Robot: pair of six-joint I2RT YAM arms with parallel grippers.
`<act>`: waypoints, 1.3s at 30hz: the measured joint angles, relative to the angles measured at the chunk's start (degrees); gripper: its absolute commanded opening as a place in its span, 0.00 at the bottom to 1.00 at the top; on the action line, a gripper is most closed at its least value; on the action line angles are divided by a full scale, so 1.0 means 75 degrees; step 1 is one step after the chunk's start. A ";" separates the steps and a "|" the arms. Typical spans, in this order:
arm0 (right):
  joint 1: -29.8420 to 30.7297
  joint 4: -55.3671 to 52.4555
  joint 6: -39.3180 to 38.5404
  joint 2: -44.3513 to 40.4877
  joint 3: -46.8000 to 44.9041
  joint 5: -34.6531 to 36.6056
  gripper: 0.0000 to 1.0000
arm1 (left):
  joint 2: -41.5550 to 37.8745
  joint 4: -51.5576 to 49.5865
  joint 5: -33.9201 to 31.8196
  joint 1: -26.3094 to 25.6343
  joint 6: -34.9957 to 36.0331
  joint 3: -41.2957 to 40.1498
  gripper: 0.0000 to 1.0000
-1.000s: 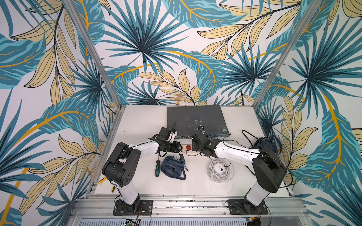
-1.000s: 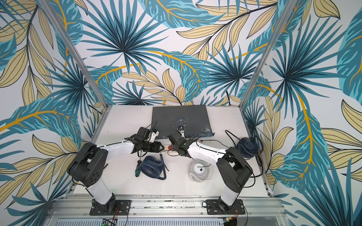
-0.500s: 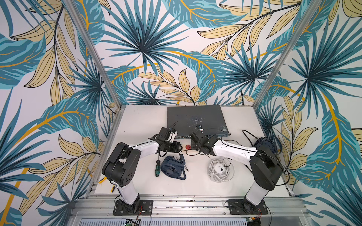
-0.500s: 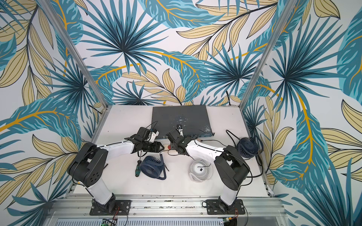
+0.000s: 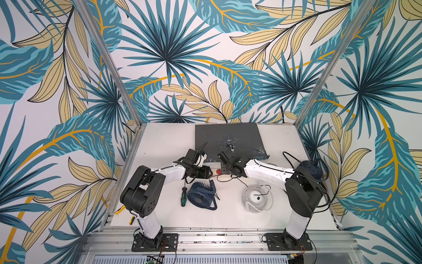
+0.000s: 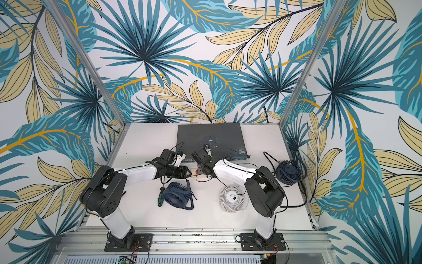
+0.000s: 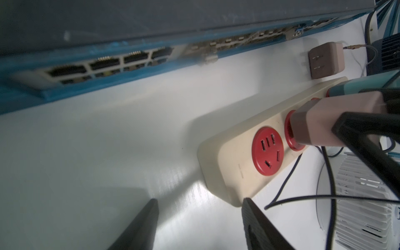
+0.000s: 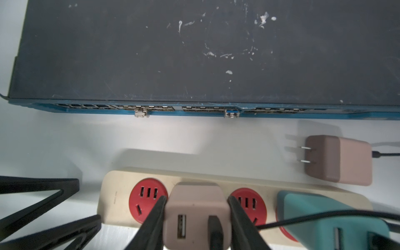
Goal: Plug the desk fan into the power strip
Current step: Insert the plug into the socket.
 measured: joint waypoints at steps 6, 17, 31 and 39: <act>0.0047 0.0373 0.0090 -0.0090 -0.0385 0.0050 0.00 | 0.0000 0.0000 0.0000 0.0000 0.0000 0.0000 0.65; 0.0233 0.1466 0.0169 0.0195 -0.0726 0.0764 0.00 | 0.0000 0.0000 0.0041 0.0003 0.0000 0.0000 0.65; 0.0705 0.2681 0.0460 0.0061 -0.1571 0.1693 0.00 | 0.0000 -0.0003 0.0035 0.0009 -0.0003 0.0000 0.65; 0.1102 0.2483 0.0664 0.0079 -0.1652 0.2276 0.00 | 0.0000 -0.0003 0.0035 0.0023 -0.0003 0.0000 0.64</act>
